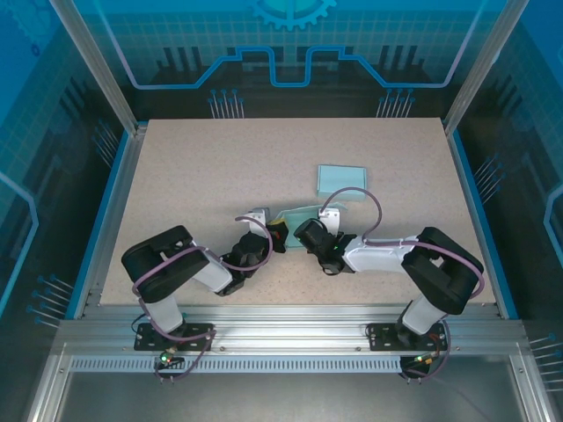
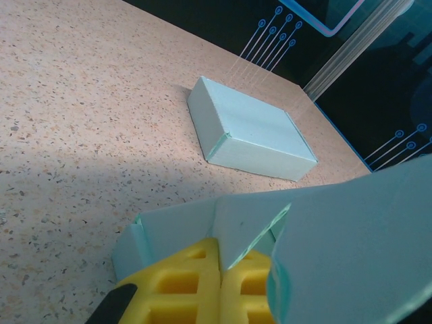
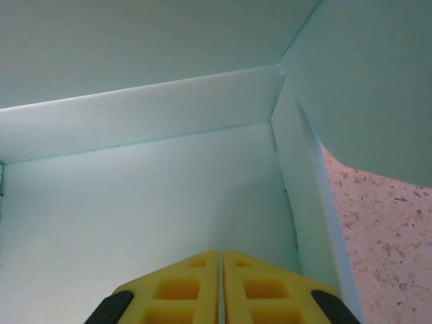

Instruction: Fold the paper box

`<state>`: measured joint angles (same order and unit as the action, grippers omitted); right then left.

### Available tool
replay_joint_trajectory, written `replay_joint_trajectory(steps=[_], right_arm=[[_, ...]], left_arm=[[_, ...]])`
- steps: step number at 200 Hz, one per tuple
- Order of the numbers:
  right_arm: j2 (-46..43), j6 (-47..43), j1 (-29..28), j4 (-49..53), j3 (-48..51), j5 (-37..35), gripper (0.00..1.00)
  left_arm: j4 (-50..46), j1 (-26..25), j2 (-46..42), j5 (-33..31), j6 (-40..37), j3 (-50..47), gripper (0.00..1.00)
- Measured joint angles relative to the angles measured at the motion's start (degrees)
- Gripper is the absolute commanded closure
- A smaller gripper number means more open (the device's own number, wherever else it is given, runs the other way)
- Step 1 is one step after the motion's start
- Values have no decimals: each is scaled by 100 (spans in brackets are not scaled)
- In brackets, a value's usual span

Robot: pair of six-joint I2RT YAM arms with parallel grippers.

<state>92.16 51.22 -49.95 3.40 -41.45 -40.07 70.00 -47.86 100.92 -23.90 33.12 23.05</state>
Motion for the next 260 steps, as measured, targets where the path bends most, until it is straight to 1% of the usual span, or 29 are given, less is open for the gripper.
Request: replay_joint_trajectory(steps=[10,24,34,42,53,66,69,77,80,90,94,105,114,131,147,159,168,178,186,195,201,206,217,225,236,249,260], right_arm=[[-2,0,0,2,0,2,88],[-20,0,0,20,0,4,87],[-66,2,-4,81,0,33,86],[-105,0,-20,155,2,57,84],[-199,-7,-44,315,17,92,81],[-345,-39,-72,492,24,122,76],[-387,-22,-76,531,24,129,74],[-514,-26,-87,636,24,136,72],[-560,-66,-90,678,24,131,69],[-739,-70,-101,822,24,127,67],[-809,-72,-103,874,24,127,64],[-1019,-109,-125,1034,24,120,63],[-1182,-107,-144,1154,24,105,62],[-1510,-155,-190,1381,24,92,58],[-1873,-267,-219,1637,22,83,52],[-2155,-402,-221,1871,0,66,46],[-2371,-481,-216,2083,-48,39,38],[-2583,-667,-199,2304,-138,44,31],[-2767,-813,-144,2455,-223,72,28],[-2983,-975,-2,2568,-313,157,26],[-3130,-1115,155,2618,-358,264,17],[-3228,-1252,302,2640,-389,376,13],[-3451,-1478,739,2667,-411,662,12],[-3565,-1679,1080,2686,-411,931,13],[-3661,-1941,1528,2699,-411,1283,18],[-3692,-2262,2031,2686,-411,1829,24],[-3652,-2483,2435,2651,-411,2299,28]], left_arm=[[2,0,0,0,0,-2,93],[31,0,0,4,-2,-35,82],[-4,-11,-15,85,4,-74,77],[-216,-46,-13,192,22,-151,73],[-643,-105,-4,302,37,-308,70],[-737,-127,-98,348,44,-363,66],[-807,-127,-138,350,9,-361,66],[-977,-129,-203,398,-11,-363,65],[-1058,-136,-225,415,-13,-363,65],[-1287,-140,-291,444,-33,-367,63],[-1362,-140,-326,452,-50,-372,62],[-1556,-140,-442,468,-76,-380,59],[-1716,-140,-610,472,-133,-396,56],[-2009,-140,-1008,483,-234,-417,51],[-2293,-140,-1504,490,-367,-415,49],[-2612,-140,-1923,487,-520,-402,41],[-2977,-140,-2280,468,-723,-350,34],[-3567,-138,-2629,474,-957,-144,27],[-4070,-136,-2833,468,-1202,129,22],[-4601,-111,-2966,470,-1526,494,20],[-4887,-94,-3021,470,-1652,728,19],[-5132,-59,-3056,468,-1784,938,18],[-5488,42,-3123,472,-2033,1239,17],[-5678,157,-3185,494,-2170,1357,18],[-5886,367,-3250,603,-2295,1390,23],[-6175,713,-3261,933,-2426,1390,28],[-6369,1021,-3222,1246,-2562,1390,34]])
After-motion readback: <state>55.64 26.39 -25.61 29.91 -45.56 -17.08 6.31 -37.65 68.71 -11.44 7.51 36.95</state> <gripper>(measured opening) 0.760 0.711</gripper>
